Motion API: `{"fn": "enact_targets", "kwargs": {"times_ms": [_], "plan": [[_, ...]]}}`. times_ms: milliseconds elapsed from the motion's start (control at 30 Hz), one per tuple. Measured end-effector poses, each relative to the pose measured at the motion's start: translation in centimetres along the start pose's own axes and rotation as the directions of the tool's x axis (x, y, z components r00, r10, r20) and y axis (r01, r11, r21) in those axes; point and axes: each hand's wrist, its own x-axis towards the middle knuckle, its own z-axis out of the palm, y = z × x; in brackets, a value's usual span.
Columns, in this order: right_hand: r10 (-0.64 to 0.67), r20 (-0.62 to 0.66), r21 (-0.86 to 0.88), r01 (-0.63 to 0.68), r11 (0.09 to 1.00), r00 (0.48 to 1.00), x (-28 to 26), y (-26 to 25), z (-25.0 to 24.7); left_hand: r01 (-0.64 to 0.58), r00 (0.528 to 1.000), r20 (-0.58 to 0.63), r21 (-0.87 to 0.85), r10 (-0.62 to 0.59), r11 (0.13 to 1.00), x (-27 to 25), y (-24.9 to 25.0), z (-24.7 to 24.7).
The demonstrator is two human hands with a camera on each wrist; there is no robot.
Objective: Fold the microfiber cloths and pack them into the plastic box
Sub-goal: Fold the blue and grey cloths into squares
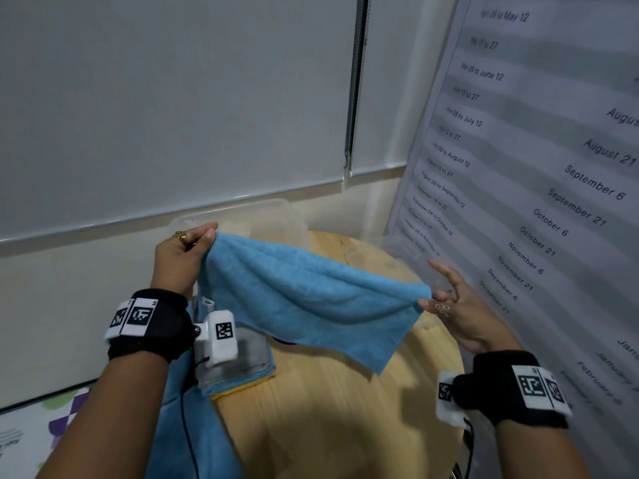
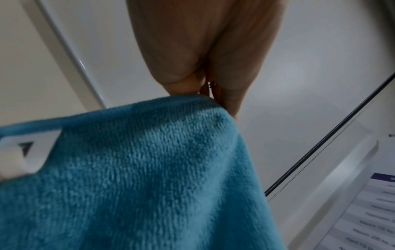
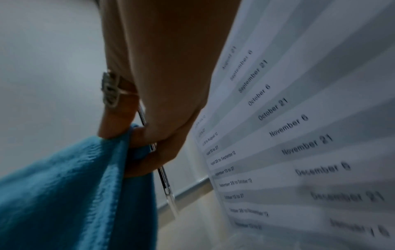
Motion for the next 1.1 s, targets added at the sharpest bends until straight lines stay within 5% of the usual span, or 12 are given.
{"fn": "enact_targets", "kwargs": {"times_ms": [133,467,800,933,1100], "plan": [[-0.122,-0.126,-0.33,0.074,0.941,0.984,0.5,0.0,0.3,-0.001,1.0,0.028,-0.001,0.001,1.0,-0.3,-0.4,-0.7],[-0.359,-0.377,-0.359,0.223,0.906,0.854,1.2,0.1,0.5,-0.04,0.986,0.166,0.11,0.021,0.993,-0.5,-0.1,-0.6],[-0.29,-0.3,-0.198,0.238,0.951,0.909,1.1,0.8,-0.8,-0.131,0.982,0.172,0.284,0.084,0.95,0.2,-0.3,-0.7],[-0.373,-0.297,-0.366,0.256,0.894,0.879,0.9,0.6,-0.8,-0.22,0.971,0.188,0.45,0.149,0.866,0.2,0.0,-0.4],[-0.516,-0.312,-0.689,0.184,0.701,0.798,1.0,0.5,-0.6,-0.357,0.933,0.263,0.576,0.247,0.735,-0.1,0.3,0.7]]}}
